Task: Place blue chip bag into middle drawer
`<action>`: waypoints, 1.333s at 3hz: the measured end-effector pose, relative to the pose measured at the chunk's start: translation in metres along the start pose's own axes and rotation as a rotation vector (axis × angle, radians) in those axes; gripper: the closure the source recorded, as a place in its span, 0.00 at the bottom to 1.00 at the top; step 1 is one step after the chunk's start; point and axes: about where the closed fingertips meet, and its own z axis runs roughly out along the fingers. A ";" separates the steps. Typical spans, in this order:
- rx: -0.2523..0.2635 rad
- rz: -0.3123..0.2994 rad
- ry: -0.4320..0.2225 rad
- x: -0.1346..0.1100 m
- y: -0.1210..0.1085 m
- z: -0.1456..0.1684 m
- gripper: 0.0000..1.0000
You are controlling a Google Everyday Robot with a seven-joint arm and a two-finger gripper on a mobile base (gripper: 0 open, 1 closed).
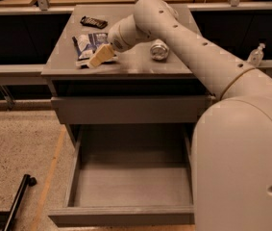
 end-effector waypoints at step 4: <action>-0.021 -0.034 0.028 -0.013 0.004 0.028 0.88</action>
Offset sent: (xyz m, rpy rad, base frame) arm 0.0313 0.0335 -0.0175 -0.0038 0.0065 0.0407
